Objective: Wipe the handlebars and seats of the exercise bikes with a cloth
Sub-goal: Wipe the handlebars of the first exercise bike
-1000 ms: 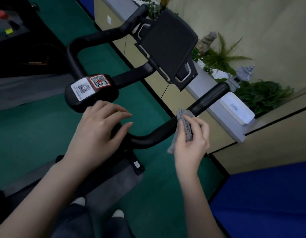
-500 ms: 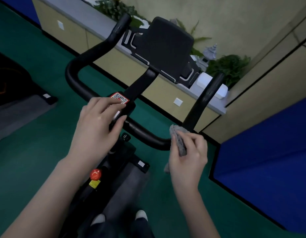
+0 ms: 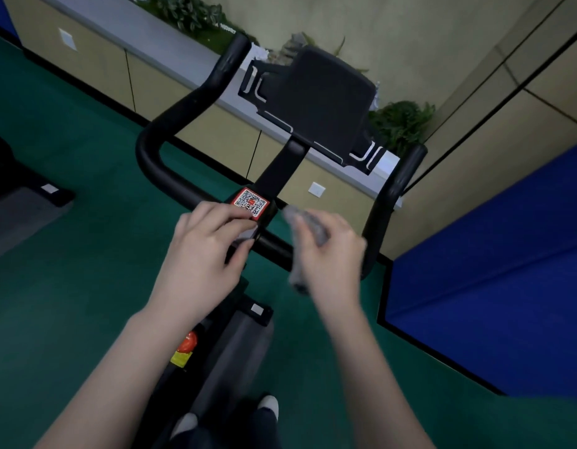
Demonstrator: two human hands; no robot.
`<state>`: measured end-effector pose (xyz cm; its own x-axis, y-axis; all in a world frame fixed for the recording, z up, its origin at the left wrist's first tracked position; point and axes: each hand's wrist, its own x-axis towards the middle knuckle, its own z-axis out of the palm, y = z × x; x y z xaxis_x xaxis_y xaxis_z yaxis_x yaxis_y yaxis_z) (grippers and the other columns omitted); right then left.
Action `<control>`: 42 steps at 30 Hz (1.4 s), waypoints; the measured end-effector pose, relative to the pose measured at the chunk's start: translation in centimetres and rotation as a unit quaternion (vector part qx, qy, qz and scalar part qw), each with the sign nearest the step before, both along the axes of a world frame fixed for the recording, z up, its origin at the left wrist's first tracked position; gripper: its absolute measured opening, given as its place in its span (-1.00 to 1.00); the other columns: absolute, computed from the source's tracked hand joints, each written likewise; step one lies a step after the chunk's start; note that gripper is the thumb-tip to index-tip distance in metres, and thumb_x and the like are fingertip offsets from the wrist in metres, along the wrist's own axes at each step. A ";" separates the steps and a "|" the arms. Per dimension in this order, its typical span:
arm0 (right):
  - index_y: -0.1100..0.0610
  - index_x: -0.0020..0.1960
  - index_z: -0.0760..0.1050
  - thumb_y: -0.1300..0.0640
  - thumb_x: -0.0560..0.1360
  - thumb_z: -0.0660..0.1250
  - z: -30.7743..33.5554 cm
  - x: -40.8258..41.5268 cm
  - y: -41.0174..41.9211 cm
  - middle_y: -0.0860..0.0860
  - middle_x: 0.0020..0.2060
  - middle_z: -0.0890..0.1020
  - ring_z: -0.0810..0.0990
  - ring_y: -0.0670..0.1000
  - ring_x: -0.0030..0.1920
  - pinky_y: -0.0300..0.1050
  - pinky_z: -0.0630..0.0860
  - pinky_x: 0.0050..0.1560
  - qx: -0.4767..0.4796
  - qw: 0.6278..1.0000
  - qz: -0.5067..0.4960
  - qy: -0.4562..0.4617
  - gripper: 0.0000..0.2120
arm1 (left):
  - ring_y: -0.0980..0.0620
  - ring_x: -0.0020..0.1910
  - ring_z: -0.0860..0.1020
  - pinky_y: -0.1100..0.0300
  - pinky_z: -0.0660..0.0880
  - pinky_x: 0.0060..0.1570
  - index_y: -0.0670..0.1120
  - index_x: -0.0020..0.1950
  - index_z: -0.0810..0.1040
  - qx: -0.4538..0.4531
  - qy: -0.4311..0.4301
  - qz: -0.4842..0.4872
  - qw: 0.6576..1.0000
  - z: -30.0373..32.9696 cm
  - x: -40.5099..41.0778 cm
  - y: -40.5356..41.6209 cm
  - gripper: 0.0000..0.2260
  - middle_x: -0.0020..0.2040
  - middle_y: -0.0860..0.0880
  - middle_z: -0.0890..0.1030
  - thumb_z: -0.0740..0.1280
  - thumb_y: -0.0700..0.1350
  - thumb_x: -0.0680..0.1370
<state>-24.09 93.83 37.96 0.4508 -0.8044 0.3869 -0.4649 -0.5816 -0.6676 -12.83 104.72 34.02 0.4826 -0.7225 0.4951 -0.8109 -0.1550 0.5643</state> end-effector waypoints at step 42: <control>0.30 -0.18 0.53 0.38 0.48 0.24 6.7 -1.9 -24.5 0.22 -0.28 0.56 0.51 0.19 -0.14 0.06 0.31 0.31 -0.218 0.844 0.200 0.448 -0.89 | -0.12 0.02 0.47 0.02 0.31 -0.02 -0.10 0.04 0.65 -0.053 -0.011 0.028 0.998 -1.5 0.8 -2.8 -0.76 0.05 0.00 0.59 0.32 -0.01 0.49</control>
<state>-25.96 69.35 44.64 0.9208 -0.3885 -0.0337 -0.3781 -0.9107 0.1662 -11.99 101.89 32.53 0.5093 -0.6379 0.5777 -0.8149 -0.1415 0.5621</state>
